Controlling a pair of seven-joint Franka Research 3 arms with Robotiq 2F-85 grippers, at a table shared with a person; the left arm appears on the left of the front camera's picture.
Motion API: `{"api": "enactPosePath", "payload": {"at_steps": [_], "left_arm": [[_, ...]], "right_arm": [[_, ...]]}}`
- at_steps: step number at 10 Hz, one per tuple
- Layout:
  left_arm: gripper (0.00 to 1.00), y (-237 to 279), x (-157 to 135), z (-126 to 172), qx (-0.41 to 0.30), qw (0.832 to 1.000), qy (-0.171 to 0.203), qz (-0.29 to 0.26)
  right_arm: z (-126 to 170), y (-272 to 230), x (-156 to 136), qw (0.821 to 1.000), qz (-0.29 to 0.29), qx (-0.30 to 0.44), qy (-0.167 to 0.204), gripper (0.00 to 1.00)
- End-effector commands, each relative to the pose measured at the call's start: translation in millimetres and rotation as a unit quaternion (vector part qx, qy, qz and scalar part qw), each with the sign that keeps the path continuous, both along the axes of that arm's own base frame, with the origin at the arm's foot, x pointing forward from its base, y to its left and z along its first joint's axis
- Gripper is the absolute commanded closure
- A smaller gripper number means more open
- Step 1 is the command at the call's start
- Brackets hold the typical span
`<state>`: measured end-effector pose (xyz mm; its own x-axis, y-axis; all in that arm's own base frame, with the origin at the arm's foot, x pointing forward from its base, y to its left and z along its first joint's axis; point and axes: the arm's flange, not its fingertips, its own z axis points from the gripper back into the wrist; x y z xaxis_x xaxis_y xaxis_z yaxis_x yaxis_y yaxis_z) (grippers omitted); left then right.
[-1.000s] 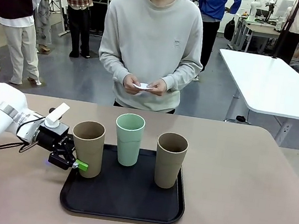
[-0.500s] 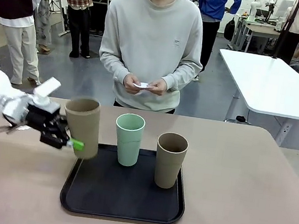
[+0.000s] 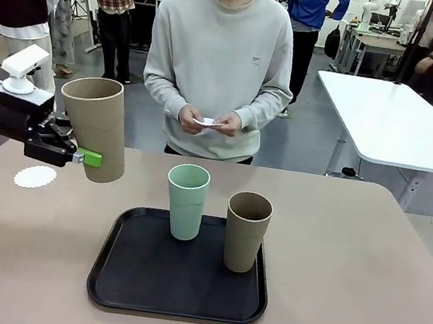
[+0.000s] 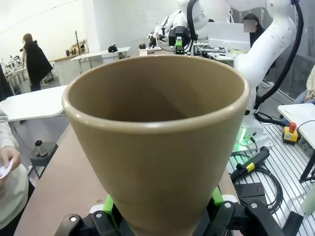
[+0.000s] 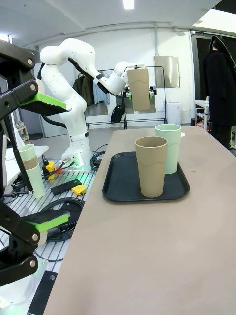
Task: Place coasters on the table and set cups on them.
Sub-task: Pick up one Reusable plastic cup and place it on a coaster set by the human.
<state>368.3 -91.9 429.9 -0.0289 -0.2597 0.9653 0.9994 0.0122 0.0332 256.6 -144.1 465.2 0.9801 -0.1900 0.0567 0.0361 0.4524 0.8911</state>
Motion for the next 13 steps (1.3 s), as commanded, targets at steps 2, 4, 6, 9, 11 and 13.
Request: {"api": "enactPosePath", "payload": {"at_steps": [2,4,6,9,11,13], "left_arm": [[1.00,-3.7,2.3,1.8,0.000,1.000,-0.003,-0.006],[0.18,22.4,25.4,-9.3,0.020,0.999,-0.025,0.005],[0.18,90.6,76.6,-0.3,0.029,0.996,-0.050,0.074],[0.18,179.3,114.6,3.8,-0.001,0.986,-0.040,0.163],[0.18,219.8,125.6,-5.6,-0.022,0.977,-0.012,0.213],[0.18,246.1,135.9,-11.9,-0.027,0.969,-0.001,0.244]], "right_arm": [[0.1,0.0,1.1,1.000,0.002,0.006,-0.004,0.00],[0.1,0.0,1.1,1.000,0.002,0.006,-0.004,0.00],[0.1,0.0,1.1,1.000,0.002,0.006,-0.004,0.00],[0.1,0.0,1.1,1.000,0.002,0.006,-0.004,0.00],[0.1,0.0,1.1,1.000,0.002,0.006,-0.004,0.00],[0.1,0.0,1.1,1.000,0.002,0.006,-0.004,0.00]]}}
